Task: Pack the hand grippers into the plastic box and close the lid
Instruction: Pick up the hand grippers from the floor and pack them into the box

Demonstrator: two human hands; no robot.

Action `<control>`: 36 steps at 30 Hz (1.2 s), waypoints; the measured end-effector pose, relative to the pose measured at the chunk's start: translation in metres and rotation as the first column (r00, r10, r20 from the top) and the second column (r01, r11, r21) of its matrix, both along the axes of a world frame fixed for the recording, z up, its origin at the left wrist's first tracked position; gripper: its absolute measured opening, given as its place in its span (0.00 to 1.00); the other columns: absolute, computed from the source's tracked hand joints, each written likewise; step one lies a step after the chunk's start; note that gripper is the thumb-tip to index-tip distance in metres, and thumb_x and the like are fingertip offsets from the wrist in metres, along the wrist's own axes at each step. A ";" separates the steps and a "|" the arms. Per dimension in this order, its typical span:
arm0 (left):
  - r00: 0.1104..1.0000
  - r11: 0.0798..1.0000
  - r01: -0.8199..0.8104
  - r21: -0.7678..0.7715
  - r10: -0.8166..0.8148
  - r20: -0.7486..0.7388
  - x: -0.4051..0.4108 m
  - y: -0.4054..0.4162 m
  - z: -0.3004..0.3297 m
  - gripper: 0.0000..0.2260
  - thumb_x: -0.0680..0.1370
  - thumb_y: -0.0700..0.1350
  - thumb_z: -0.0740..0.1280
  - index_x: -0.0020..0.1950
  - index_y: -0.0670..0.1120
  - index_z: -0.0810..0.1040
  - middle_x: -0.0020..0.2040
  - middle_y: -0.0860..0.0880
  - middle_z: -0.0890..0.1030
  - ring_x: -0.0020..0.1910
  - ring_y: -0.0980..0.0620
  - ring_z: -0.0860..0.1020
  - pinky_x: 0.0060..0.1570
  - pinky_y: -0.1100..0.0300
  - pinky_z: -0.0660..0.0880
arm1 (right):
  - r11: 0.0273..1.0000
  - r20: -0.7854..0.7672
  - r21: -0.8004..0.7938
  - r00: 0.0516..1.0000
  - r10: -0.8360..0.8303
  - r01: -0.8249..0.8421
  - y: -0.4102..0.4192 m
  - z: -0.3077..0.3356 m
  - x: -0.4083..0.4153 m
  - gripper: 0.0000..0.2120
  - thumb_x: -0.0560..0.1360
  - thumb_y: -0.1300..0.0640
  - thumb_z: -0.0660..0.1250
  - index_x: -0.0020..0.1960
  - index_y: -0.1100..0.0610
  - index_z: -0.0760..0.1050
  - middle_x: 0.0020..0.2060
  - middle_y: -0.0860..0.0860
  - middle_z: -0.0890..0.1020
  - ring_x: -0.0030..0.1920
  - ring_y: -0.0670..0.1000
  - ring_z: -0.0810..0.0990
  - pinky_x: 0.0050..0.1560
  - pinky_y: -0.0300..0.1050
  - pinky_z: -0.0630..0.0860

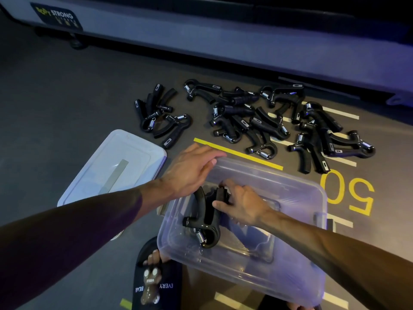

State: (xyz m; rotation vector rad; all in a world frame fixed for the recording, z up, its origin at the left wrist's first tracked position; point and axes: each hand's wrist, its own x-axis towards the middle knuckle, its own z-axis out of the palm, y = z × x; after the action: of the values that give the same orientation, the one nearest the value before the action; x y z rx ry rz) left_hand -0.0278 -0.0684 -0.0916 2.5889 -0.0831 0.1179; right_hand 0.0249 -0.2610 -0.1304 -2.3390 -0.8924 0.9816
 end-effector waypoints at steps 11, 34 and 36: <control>1.000 1.000 -0.008 0.002 0.008 0.004 0.000 0.000 -0.001 0.14 0.84 0.42 0.60 0.68 0.49 0.78 0.54 0.52 0.80 0.52 0.55 0.68 0.53 0.69 0.59 | 0.903 -0.262 -0.328 0.892 -0.368 0.276 0.015 0.003 -0.029 0.34 0.75 0.34 0.62 0.68 0.59 0.61 0.52 0.59 0.81 0.38 0.60 0.86 0.37 0.52 0.84; 1.000 0.999 -0.010 0.038 0.010 -0.007 0.000 0.000 -0.006 0.15 0.85 0.43 0.58 0.70 0.51 0.76 0.56 0.53 0.79 0.51 0.56 0.67 0.53 0.67 0.60 | 0.875 -0.313 -0.367 0.844 -0.435 0.315 0.027 -0.005 -0.043 0.36 0.76 0.35 0.57 0.70 0.63 0.67 0.59 0.60 0.80 0.48 0.60 0.85 0.54 0.52 0.82; 1.000 0.999 -0.008 0.048 0.008 -0.008 0.000 0.000 -0.005 0.15 0.85 0.43 0.59 0.70 0.51 0.76 0.57 0.53 0.80 0.54 0.54 0.68 0.54 0.68 0.59 | 0.865 -0.373 -0.352 0.794 -0.480 0.357 0.023 0.002 -0.040 0.33 0.76 0.35 0.60 0.67 0.61 0.68 0.57 0.58 0.80 0.45 0.59 0.86 0.49 0.52 0.84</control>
State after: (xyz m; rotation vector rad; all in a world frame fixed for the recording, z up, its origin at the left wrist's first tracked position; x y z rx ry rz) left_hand -0.0275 -0.0684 -0.0968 2.6373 -0.0733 0.1089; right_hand -0.0156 -0.2381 -0.1286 -2.2164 -0.0407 1.4201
